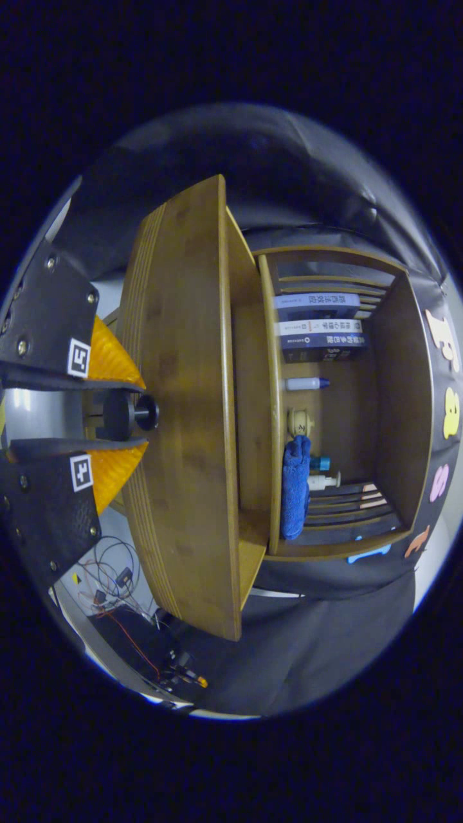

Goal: Pull open the drawer, take out the items inside it, and place them on the countertop above the cabinet.

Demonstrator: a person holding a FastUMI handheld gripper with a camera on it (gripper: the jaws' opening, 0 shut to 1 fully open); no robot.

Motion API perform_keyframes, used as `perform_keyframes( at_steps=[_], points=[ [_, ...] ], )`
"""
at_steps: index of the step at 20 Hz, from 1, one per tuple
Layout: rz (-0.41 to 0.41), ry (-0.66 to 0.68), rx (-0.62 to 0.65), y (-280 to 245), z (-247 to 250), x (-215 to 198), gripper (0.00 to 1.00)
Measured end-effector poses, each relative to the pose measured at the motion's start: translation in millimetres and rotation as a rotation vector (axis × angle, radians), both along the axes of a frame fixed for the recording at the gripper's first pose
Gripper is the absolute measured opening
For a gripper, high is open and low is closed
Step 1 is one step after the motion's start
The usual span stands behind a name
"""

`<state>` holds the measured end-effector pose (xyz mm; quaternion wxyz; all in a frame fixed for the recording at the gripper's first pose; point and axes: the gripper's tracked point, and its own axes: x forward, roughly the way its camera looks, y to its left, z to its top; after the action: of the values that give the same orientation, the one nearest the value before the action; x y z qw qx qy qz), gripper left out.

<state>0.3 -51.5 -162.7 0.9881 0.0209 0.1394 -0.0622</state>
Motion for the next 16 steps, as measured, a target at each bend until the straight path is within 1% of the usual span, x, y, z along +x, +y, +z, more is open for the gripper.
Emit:
perform_keyframes(
  at_steps=[3, 8, 10, 12, 13, 15, 16],
  points=[
    [0.004, -0.006, -0.026, 0.6, -0.9, -0.1, 0.29],
    [-0.007, 0.001, -0.025, -0.7, -1.8, -0.1, 0.29],
    [-0.007, -0.001, 0.001, 0.6, -1.3, -0.5, 0.29],
    [0.005, 0.003, -0.032, -0.4, -1.3, -0.9, 0.29],
    [-0.002, 0.006, -0.043, -1.7, -2.8, -1.1, 0.30],
    [0.013, -0.013, -0.020, 5.1, 6.0, -2.5, 0.40],
    [0.026, -0.044, 0.003, 9.8, 12.5, -6.2, 0.49]
  ],
)
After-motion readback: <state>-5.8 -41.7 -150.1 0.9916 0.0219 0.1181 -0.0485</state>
